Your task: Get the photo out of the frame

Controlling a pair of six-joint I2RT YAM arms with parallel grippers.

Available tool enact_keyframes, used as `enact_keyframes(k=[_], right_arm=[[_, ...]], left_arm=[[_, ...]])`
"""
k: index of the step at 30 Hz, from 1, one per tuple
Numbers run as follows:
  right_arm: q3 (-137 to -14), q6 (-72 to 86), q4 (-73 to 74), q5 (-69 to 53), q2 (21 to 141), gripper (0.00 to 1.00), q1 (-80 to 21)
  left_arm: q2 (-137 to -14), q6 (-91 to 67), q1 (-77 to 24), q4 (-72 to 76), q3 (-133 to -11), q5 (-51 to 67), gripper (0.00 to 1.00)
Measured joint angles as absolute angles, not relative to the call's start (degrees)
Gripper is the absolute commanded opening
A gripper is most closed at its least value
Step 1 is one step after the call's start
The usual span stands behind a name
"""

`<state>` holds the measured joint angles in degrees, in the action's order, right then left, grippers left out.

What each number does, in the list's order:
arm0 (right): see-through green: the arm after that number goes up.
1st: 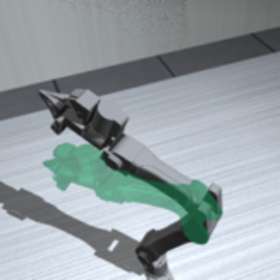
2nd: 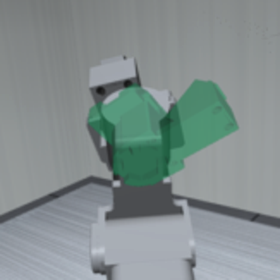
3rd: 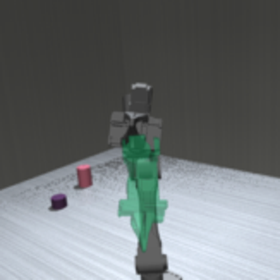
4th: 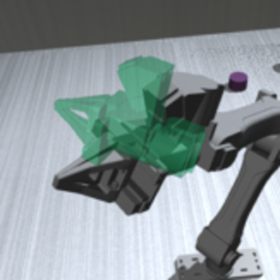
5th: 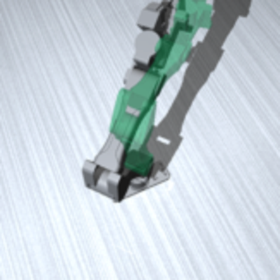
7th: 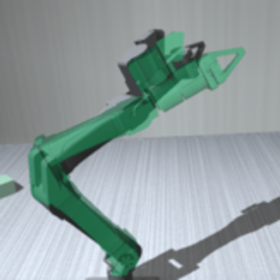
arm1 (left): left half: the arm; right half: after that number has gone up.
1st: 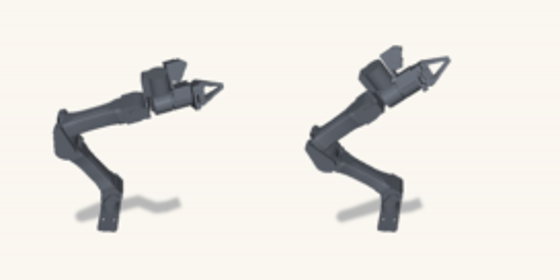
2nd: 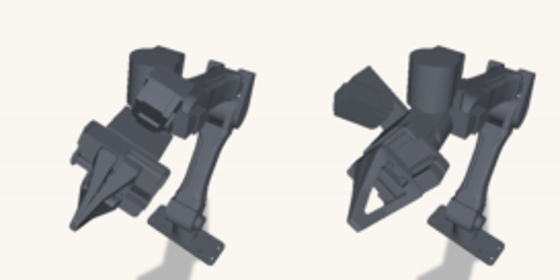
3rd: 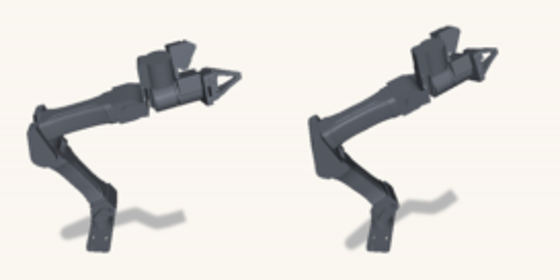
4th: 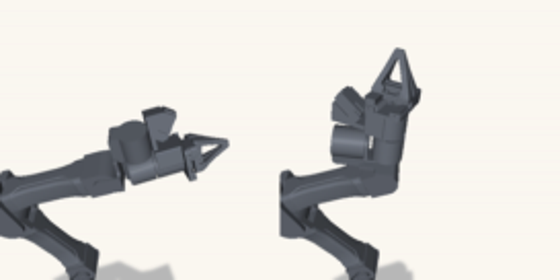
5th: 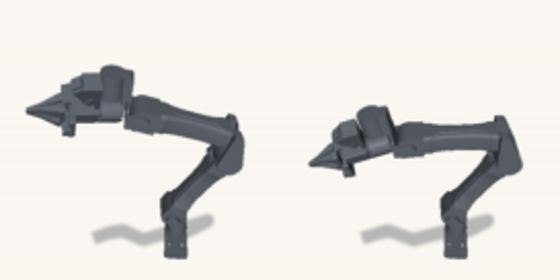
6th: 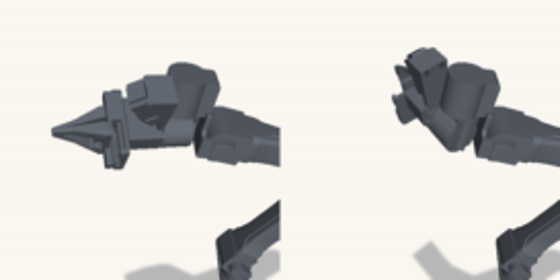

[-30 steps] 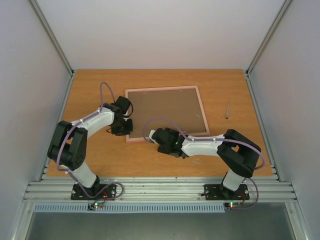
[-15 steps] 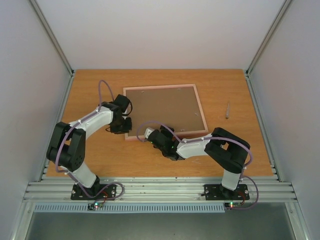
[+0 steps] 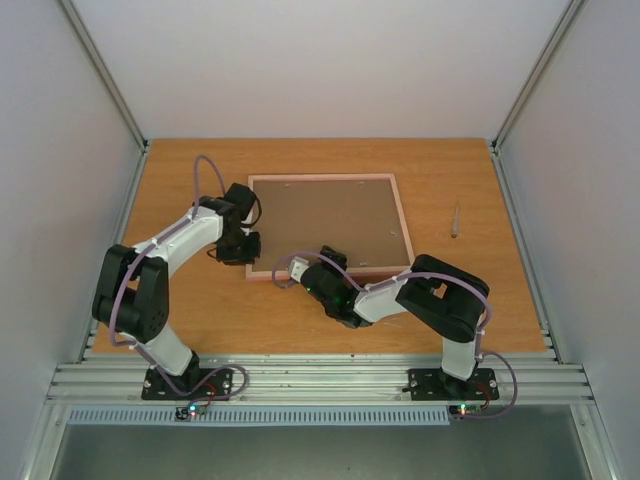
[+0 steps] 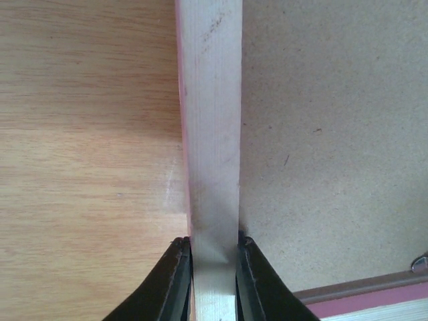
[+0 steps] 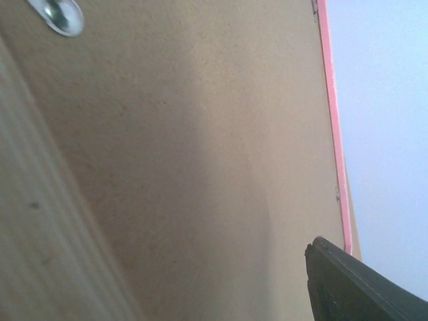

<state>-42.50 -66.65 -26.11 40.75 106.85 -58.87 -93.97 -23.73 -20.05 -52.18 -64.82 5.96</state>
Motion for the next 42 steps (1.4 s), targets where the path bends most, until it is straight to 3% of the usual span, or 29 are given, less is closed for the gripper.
enact_keyframes(k=[11,15,26,32,37,42], right_arm=[[-41.67,-72.77,-33.76,42.15,109.82,0.6,-58.85],[-41.34,-72.75,-32.93,41.98,109.8,0.46,-58.87],[-41.89,-73.06,-24.43,42.26,104.22,0.25,-59.16],[-44.1,-70.81,-15.77,41.69,99.11,0.16,-59.07],[-46.81,-68.97,-9.74,40.62,95.0,0.02,-58.94],[-49.89,-67.68,-4.99,39.4,92.55,0.01,-58.7]], left_arm=[[-93.97,-20.84,-18.81,-54.5,-66.0,6.83,0.04],[-93.97,-20.73,-18.37,-54.48,-66.0,7.16,0.08],[-93.89,-20.56,-14.96,-54.28,-66.0,13.72,0.21],[-90.52,-20.71,-12.95,-54.7,-66.89,15.62,0.44],[-84.14,-21.58,-11.11,-56.23,-69.73,13.63,0.63],[-74.67,-23.16,-9.74,-57.12,-72.97,10.0,0.76]])
